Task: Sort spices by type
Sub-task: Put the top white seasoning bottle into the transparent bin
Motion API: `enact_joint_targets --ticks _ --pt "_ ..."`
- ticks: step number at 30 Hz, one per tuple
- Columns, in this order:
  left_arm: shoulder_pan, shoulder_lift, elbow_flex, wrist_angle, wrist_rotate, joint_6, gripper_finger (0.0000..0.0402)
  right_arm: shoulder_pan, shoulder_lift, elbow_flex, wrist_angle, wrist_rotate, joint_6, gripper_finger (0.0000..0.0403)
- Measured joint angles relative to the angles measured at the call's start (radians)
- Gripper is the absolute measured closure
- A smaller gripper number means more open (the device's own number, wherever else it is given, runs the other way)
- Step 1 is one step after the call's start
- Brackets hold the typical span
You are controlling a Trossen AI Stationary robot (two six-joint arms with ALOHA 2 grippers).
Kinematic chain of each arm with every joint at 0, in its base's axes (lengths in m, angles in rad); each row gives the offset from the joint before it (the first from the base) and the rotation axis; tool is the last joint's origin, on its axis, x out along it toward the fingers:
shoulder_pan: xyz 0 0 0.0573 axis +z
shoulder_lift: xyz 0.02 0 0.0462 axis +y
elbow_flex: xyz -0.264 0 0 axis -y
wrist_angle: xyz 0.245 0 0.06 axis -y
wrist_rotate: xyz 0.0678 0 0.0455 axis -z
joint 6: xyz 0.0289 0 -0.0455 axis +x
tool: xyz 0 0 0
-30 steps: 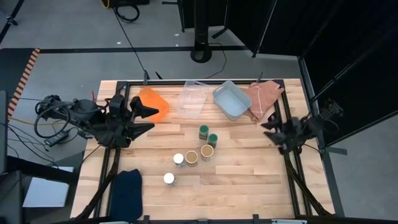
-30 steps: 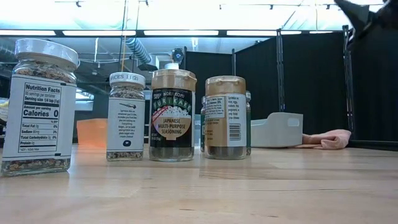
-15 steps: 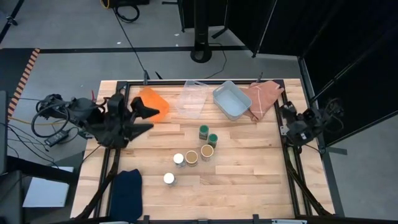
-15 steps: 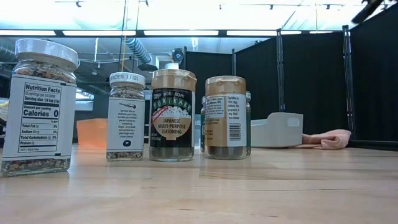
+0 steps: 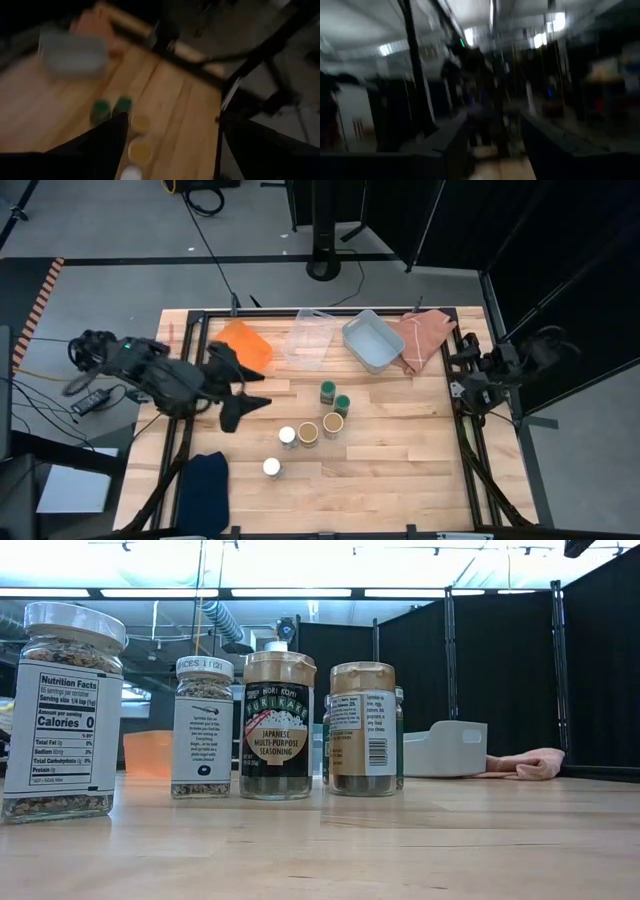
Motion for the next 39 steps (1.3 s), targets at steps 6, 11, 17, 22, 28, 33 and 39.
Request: enact_joint_targets --ticks 6,11,17,22,28,33,39 --pt "-0.028 0.044 -0.100 -0.162 0.007 -0.117 0.0074 0.000 0.134 0.109 -0.205 0.067 0.054 0.0213" --pt "-0.028 0.074 -0.209 -0.135 0.016 -0.163 0.0074 0.000 0.207 0.111 -0.257 0.158 0.041 0.0213" --pt "-0.012 0.117 -0.296 -0.088 0.055 -0.169 0.0074 0.000 0.282 0.111 -0.273 0.229 0.057 0.0213" --pt "0.017 0.173 -0.302 -0.070 0.059 -0.169 0.0074 -0.001 0.328 0.111 -0.278 0.231 0.059 0.0213" --pt "0.052 0.246 -0.302 -0.001 0.111 -0.166 0.0074 -0.001 0.370 0.111 -0.289 0.231 0.122 0.0213" --pt "0.066 0.307 -0.302 0.032 0.165 -0.168 0.0074 -0.001 0.400 0.111 -0.320 0.231 0.154 0.0213" --pt "0.066 0.384 -0.302 0.030 0.182 -0.193 0.0074 -0.001 0.429 0.111 -0.340 0.230 0.164 0.0213"
